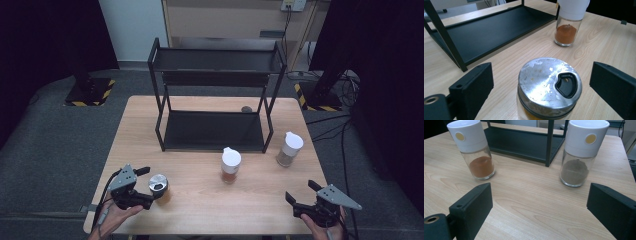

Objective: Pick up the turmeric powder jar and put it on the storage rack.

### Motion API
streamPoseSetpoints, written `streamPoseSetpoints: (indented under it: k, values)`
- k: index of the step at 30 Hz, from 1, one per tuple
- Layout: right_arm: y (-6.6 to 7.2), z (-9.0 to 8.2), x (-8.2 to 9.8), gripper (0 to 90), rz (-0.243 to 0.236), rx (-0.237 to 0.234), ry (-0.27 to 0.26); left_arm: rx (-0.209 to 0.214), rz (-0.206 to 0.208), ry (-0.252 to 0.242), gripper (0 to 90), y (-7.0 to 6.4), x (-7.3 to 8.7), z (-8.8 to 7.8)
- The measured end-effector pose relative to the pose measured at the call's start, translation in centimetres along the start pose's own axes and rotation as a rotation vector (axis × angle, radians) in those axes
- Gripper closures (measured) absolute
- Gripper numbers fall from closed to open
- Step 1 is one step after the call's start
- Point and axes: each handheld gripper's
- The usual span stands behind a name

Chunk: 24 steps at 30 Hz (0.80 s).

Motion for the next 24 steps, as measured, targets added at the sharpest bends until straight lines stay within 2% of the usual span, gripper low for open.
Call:
streamPoseSetpoints:
  k: [6,17,24]
  values:
    - [0.0,0.0,0.0,6.4,0.002,0.000,0.001,0.004,-0.008,-0.010,11.5,0.1,0.9,0.6]
    - [-0.1,0.0,0.1,6.6,0.007,0.002,0.001,0.018,0.016,-0.014,31.5,0.4,1.7,1.1]
    - [0.0,0.1,0.1,6.6,0.007,0.002,-0.001,0.007,0.045,-0.029,33.0,0.0,1.9,1.1]
Point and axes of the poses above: each handheld gripper's, and its own axes: z roughly forward along the jaws, x roughly out of its underside, y roughly to its left, and after that the axes turned 15 degrees about -z, right-handed
